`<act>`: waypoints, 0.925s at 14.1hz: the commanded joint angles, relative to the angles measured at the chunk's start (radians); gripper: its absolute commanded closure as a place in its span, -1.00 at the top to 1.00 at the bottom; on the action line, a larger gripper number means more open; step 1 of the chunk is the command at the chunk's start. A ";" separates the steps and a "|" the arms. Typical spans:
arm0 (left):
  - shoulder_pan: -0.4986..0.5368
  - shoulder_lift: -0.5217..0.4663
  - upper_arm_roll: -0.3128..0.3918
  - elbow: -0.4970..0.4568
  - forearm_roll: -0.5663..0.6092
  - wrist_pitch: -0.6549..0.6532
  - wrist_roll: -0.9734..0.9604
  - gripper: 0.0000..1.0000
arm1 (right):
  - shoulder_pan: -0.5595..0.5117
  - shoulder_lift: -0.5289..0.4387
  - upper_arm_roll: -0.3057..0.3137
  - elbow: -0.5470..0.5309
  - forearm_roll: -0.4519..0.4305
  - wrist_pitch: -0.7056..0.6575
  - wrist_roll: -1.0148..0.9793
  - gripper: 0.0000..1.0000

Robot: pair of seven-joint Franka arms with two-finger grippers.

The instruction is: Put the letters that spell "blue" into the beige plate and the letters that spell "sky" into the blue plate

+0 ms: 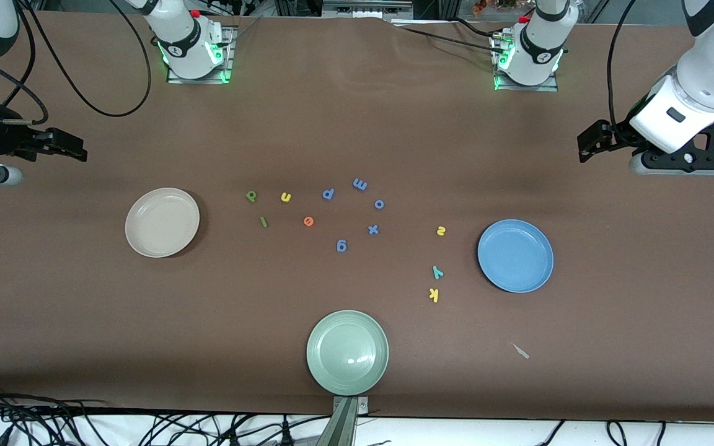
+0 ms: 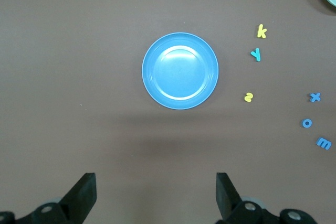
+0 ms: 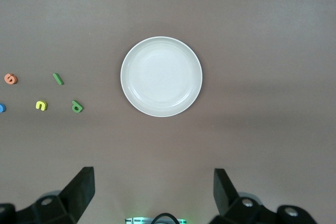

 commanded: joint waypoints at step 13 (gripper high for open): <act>-0.162 0.461 -0.012 0.305 -0.026 0.085 0.018 1.00 | -0.008 -0.006 0.014 -0.008 -0.017 0.000 0.012 1.00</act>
